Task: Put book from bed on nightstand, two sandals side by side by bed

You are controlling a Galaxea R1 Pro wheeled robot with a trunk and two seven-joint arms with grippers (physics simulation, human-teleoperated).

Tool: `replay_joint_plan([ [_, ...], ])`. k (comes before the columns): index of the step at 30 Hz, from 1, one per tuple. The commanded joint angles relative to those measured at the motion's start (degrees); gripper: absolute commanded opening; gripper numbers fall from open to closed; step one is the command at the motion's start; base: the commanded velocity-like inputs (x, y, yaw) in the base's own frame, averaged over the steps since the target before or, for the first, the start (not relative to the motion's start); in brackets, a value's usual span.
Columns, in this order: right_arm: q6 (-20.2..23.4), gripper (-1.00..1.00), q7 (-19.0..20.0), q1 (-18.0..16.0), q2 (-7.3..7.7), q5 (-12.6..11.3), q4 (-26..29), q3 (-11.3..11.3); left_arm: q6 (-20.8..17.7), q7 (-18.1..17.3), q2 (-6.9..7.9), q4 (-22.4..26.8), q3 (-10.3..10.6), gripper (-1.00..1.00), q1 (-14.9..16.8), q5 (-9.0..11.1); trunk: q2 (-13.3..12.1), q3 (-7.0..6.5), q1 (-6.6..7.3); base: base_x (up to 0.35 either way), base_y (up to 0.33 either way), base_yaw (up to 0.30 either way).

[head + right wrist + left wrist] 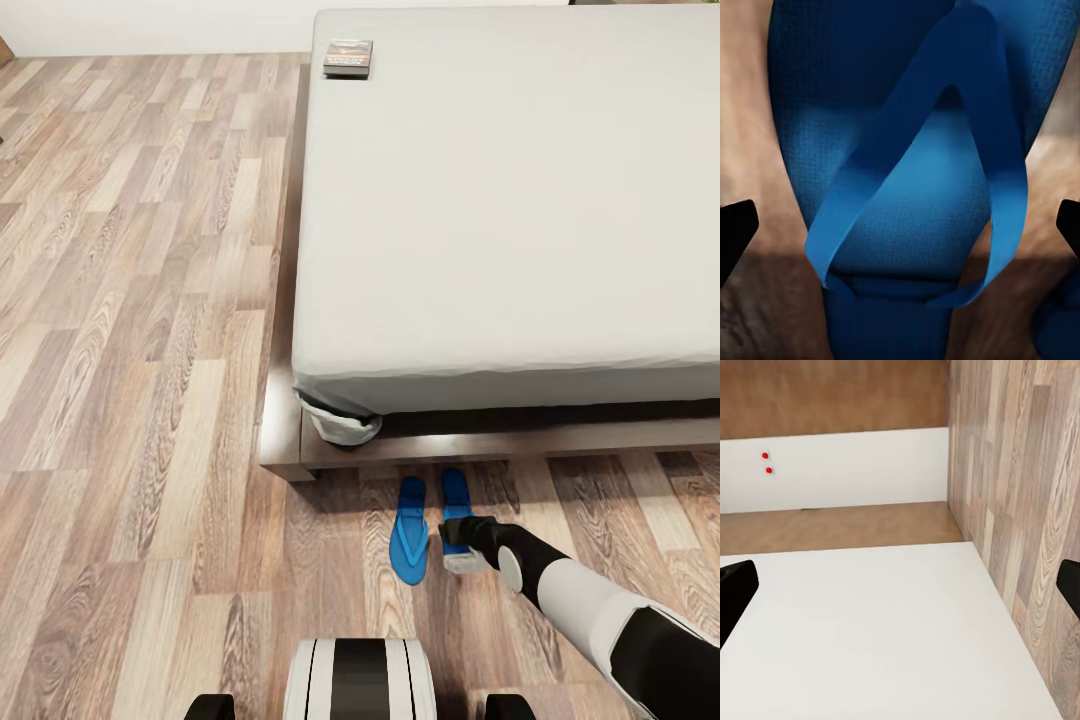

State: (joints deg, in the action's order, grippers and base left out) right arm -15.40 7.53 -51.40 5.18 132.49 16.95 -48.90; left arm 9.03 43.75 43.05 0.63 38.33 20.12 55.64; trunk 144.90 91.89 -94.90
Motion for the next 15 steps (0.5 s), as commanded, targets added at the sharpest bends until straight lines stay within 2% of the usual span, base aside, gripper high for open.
replay_joint_plan([
  [1,-0.34,1.00,0.21,-0.03,0.04,0.23,0.20,-0.06,0.28,0.08,0.02,0.07,0.35,1.00,-0.01,0.61,0.01,0.03,0.01,0.000,0.000,0.000],
  [15,-0.34,1.00,0.20,-0.18,-0.08,0.23,0.19,0.00,0.28,0.05,0.02,0.07,0.35,1.00,-0.03,0.61,0.01,0.03,0.01,0.000,0.000,0.000],
])
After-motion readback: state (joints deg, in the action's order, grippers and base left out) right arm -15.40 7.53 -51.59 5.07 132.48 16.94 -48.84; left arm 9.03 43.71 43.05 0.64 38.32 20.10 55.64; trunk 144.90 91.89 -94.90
